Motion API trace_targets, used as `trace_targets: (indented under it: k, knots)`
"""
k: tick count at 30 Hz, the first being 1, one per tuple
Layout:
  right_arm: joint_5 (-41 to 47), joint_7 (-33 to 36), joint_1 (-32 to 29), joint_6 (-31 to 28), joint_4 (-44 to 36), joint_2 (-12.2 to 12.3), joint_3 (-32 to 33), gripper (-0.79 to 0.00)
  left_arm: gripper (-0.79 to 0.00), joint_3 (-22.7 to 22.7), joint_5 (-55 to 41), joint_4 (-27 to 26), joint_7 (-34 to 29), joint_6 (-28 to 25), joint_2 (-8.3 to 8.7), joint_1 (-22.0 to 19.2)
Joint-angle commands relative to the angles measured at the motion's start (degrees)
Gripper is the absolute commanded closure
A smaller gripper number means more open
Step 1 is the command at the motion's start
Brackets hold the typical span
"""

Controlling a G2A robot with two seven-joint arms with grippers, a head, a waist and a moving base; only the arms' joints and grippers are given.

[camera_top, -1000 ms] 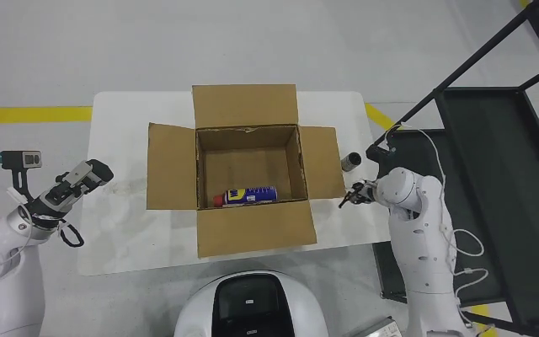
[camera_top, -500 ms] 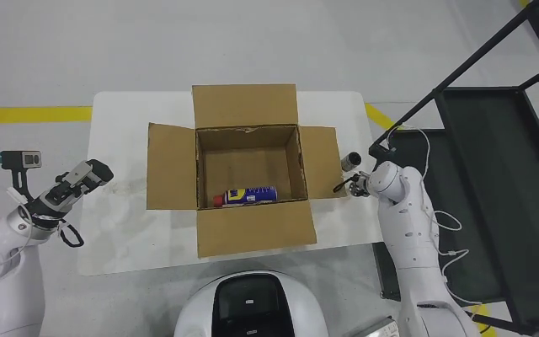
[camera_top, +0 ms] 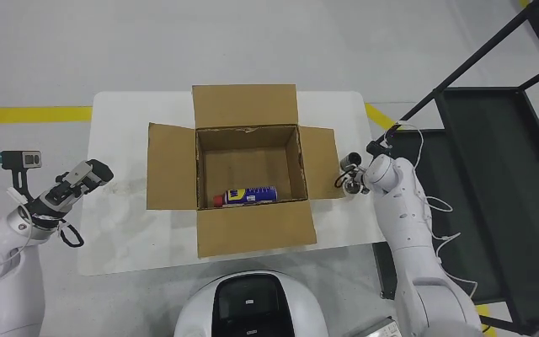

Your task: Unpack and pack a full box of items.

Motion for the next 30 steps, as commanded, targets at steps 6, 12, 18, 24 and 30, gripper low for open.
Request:
trace_targets:
  k: [6, 12, 18, 24, 30]
  knots:
    - [0.0, -0.8, -3.2, 2.2, -6.7, 0.8, 2.9, -0.785, -0.785, 0.0, 0.0, 0.0, 0.0, 0.0, 0.00, 0.0]
    - [-1.3, 3.6, -11.3, 5.1, -23.9, 1.6, 6.9, -0.785, -0.785, 0.0, 0.0, 0.0, 0.0, 0.0, 0.00, 0.0]
    - [0.1, 8.7, -15.6, 0.2, -39.0, 2.2, 7.6, -0.785, -0.785, 0.0, 0.0, 0.0, 0.0, 0.0, 0.00, 0.0]
    - [0.5, 12.7, -14.8, -12.2, -49.3, 2.9, 4.9, -0.785, -0.785, 0.0, 0.0, 0.0, 0.0, 0.0, 0.00, 0.0]
    - [-0.1, 21.0, -9.0, -23.5, -51.4, 3.4, -4.3, -0.785, -0.785, 0.0, 0.0, 0.0, 0.0, 0.0, 0.00, 0.0]
